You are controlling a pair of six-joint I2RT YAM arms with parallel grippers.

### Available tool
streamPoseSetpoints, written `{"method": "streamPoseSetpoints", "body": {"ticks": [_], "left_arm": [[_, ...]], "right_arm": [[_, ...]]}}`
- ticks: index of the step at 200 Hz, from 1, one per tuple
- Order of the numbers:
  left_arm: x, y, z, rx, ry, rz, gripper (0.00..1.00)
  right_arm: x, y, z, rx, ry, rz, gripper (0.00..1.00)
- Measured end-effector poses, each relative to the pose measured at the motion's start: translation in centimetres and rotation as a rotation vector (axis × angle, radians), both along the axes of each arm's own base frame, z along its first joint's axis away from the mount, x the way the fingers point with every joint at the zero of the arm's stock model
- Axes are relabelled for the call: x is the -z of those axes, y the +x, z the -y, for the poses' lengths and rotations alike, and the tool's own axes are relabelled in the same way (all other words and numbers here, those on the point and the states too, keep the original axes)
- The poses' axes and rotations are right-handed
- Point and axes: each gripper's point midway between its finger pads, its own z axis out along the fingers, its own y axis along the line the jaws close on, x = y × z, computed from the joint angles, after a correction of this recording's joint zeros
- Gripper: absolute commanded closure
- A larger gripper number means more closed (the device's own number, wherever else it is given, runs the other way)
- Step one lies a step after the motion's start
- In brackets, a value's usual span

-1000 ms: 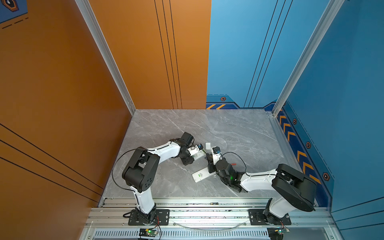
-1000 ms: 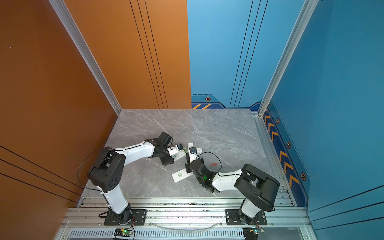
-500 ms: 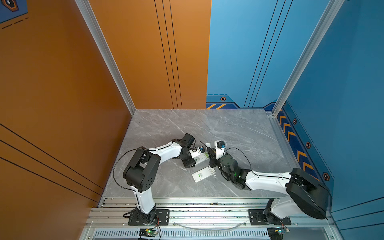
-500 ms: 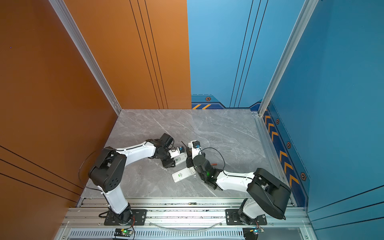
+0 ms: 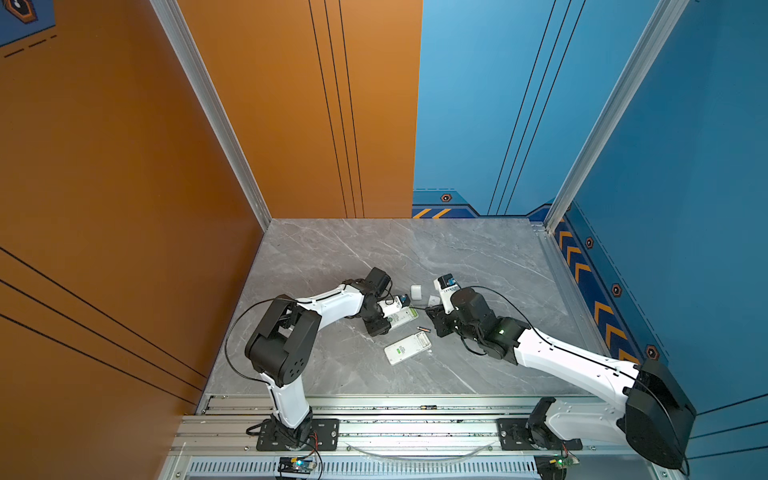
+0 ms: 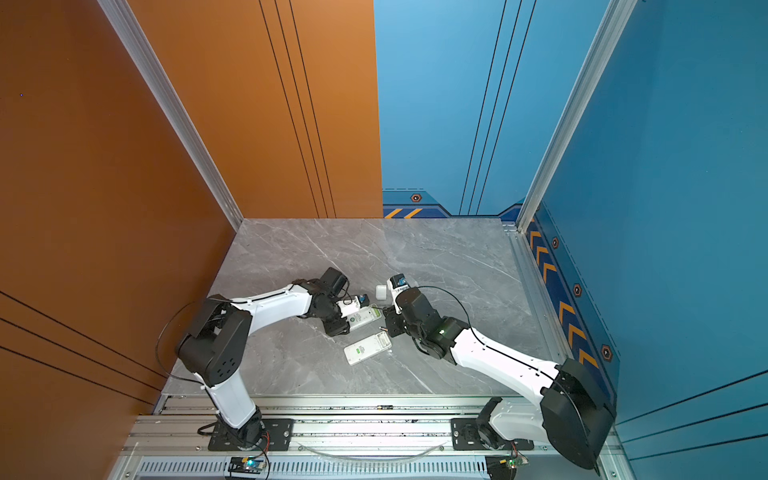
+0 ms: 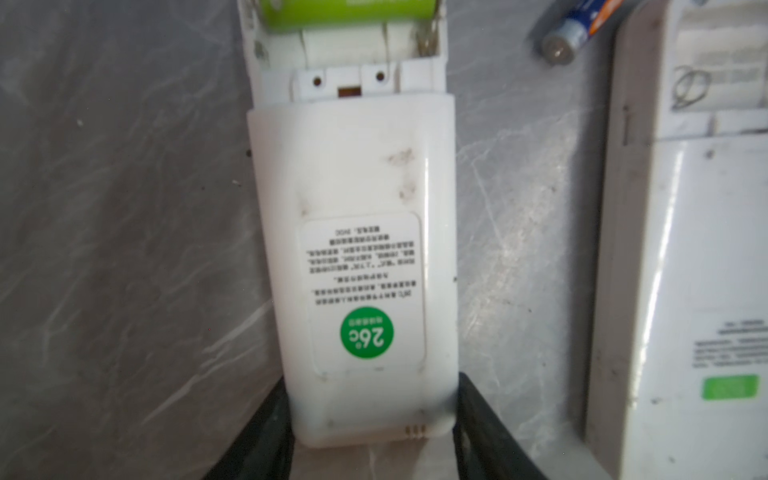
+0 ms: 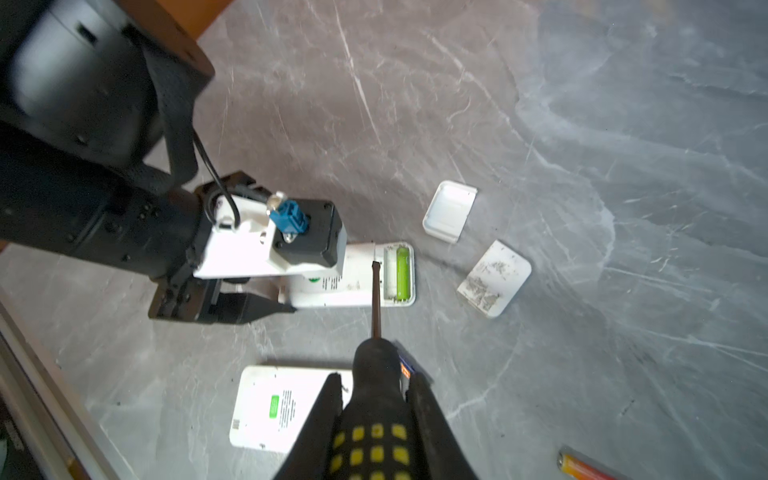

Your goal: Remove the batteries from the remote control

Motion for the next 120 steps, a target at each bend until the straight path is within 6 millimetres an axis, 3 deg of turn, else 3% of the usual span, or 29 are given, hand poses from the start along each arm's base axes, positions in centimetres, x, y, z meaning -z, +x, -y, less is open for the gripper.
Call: {"method": "streamPoseSetpoints", "body": {"ticks": [51,120], "left_arm": [[-0.2,0.2,-0.3,0.014,0.041,0.052,0.97],[-0.2,0.0,-0.8,0.012,0.053,0.067,0.97]], "right_arm": [[1.9,-0.6,0.2,-0.035,-0.089,-0.089,1.00],[1.9,-0.4,1.0,-0.026,-0.117,-0.101,1.00]]}}
